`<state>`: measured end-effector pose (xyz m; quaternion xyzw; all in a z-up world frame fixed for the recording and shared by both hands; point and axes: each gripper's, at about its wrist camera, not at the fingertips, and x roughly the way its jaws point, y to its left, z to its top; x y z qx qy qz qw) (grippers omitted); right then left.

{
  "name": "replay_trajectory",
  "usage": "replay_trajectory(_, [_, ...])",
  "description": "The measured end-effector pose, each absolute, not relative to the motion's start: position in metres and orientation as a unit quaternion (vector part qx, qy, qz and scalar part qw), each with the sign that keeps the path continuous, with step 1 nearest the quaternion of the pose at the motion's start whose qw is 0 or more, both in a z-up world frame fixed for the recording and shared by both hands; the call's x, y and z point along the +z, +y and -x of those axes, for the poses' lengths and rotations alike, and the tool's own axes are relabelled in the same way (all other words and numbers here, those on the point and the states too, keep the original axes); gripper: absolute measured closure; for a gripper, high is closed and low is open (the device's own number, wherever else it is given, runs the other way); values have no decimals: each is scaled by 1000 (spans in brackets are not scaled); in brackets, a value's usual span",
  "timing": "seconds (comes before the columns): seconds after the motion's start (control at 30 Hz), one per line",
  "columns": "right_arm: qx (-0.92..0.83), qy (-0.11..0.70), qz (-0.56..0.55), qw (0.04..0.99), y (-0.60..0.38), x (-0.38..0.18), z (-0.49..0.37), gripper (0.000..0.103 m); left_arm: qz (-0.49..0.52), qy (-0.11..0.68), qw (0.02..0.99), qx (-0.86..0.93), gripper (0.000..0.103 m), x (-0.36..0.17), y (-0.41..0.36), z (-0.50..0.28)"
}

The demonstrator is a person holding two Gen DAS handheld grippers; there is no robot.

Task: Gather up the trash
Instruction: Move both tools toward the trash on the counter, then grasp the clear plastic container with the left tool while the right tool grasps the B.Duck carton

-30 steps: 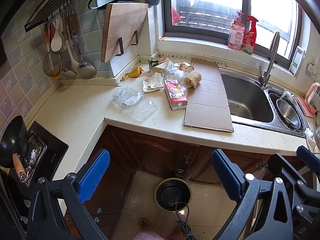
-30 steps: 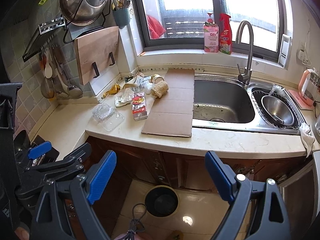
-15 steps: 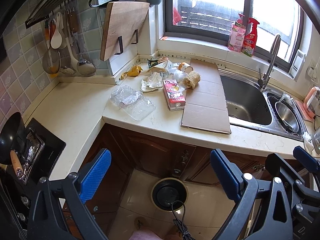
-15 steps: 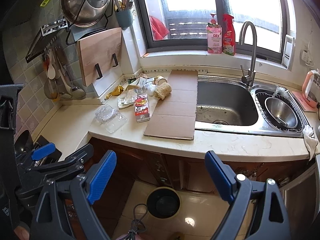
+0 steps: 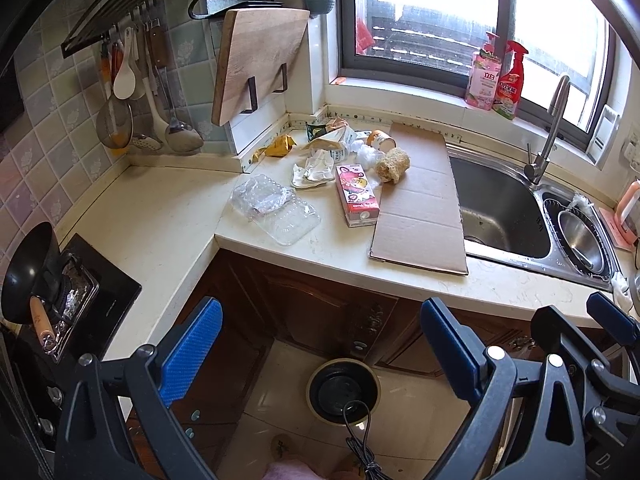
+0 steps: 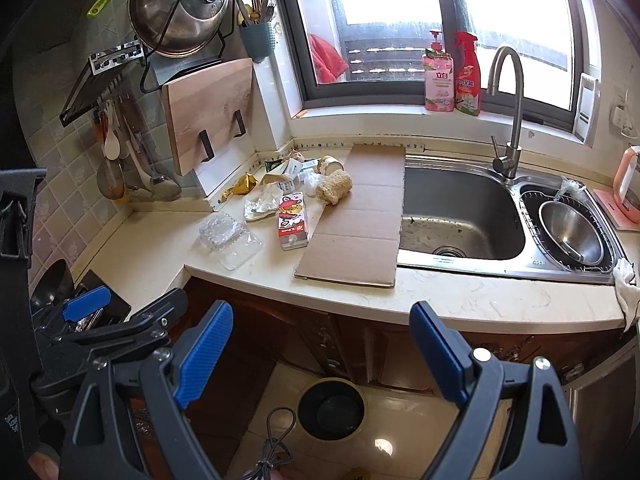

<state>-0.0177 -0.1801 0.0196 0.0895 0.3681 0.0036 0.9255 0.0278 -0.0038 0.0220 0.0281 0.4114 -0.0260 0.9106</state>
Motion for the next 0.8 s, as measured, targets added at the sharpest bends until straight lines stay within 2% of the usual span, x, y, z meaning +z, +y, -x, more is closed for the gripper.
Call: replay_trajectory(0.8, [45,372,-91,923,-164,21,-4,12,6,433,901,-18,5,21,24,-44])
